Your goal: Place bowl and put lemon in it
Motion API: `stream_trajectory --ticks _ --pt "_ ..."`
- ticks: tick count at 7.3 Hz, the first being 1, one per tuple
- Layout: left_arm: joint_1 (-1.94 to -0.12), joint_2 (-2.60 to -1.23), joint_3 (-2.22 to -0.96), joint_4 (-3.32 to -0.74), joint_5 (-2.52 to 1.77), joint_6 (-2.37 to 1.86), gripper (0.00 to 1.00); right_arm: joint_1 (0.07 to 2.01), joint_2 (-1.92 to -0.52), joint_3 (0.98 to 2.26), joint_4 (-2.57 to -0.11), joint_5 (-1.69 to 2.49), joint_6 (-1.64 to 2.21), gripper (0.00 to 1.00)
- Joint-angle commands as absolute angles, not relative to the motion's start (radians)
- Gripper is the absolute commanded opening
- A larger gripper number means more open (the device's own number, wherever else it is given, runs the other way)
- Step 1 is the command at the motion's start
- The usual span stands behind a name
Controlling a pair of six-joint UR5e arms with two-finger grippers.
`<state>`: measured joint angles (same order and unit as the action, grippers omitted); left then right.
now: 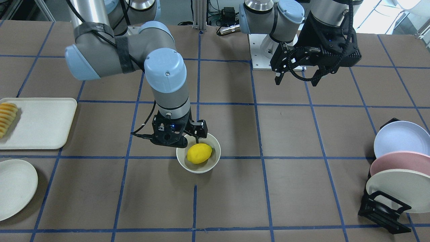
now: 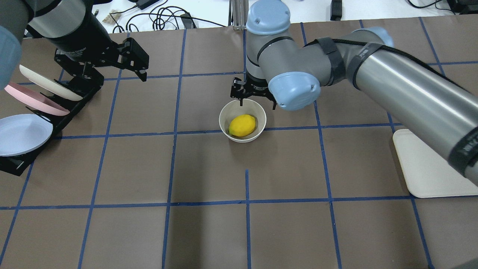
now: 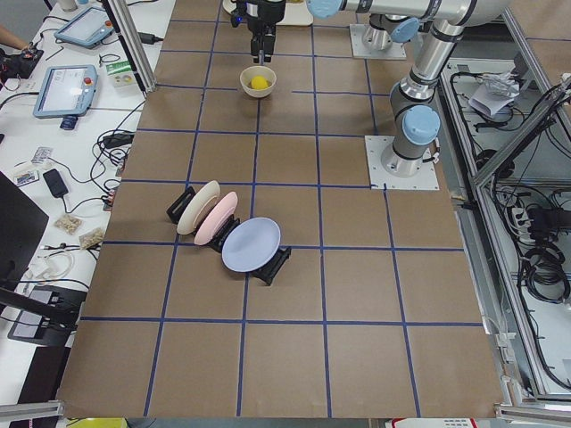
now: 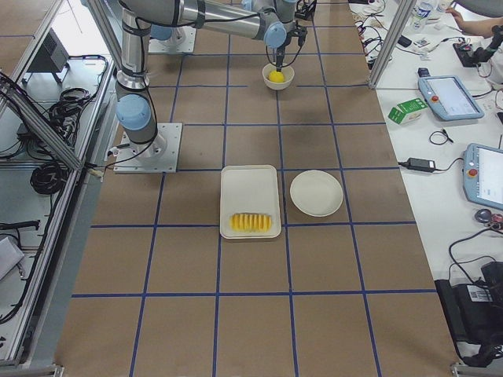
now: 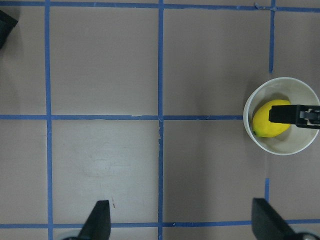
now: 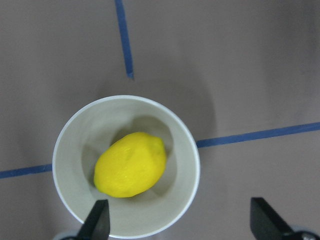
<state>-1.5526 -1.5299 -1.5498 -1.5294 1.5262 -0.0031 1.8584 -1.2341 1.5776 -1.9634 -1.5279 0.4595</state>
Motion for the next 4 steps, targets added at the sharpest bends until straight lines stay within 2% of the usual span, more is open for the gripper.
stream_trajectory --ticks 1,4 --pt "-1.551 -1.531 -1.549 -1.529 1.525 -0.003 1.0 1.758 -1.357 1.577 -1.855 -1.531 0.415 1.0" --pt "-1.554 -1.528 -1.549 -1.529 1.531 -0.003 1.0 1.61 -1.502 1.578 -1.618 -1.537 0.39 1.0"
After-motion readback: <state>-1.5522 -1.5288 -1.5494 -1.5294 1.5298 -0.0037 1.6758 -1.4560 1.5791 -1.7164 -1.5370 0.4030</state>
